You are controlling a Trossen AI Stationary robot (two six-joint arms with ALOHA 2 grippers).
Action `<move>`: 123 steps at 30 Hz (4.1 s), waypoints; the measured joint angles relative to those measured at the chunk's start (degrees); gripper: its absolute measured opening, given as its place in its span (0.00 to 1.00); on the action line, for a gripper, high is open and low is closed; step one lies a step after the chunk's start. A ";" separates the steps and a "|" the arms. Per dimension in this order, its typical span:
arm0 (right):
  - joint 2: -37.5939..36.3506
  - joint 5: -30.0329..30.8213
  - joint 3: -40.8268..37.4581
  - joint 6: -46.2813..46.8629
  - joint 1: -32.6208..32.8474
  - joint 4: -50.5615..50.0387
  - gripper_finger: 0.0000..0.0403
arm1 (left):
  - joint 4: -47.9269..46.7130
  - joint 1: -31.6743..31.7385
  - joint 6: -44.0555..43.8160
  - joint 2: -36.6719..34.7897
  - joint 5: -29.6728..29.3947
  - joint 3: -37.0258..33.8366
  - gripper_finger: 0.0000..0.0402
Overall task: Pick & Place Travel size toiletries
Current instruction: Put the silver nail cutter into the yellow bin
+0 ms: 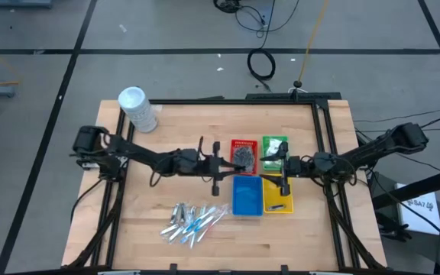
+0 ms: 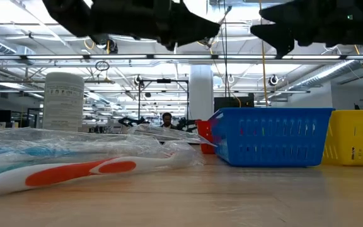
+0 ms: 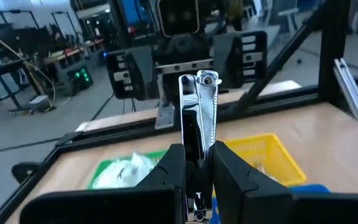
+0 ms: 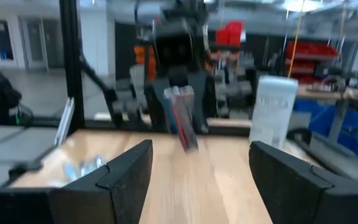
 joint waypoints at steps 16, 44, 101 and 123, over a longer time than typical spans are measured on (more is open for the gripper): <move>15.15 -7.31 3.54 -2.25 -1.88 17.40 0.63 | 8.15 2.30 -1.10 9.26 8.57 7.24 0.08; 16.59 -7.47 4.61 -7.78 -1.92 17.27 0.16 | 7.96 2.01 -3.54 9.17 8.71 7.28 0.18; -10.44 0.22 -4.15 35.43 13.83 -43.69 0.55 | -31.16 -1.15 -11.57 -5.03 -8.28 7.28 0.22; -15.27 -0.03 -4.15 -1.13 11.98 -11.37 0.59 | -65.92 -3.93 -37.50 -5.03 0.81 7.26 0.22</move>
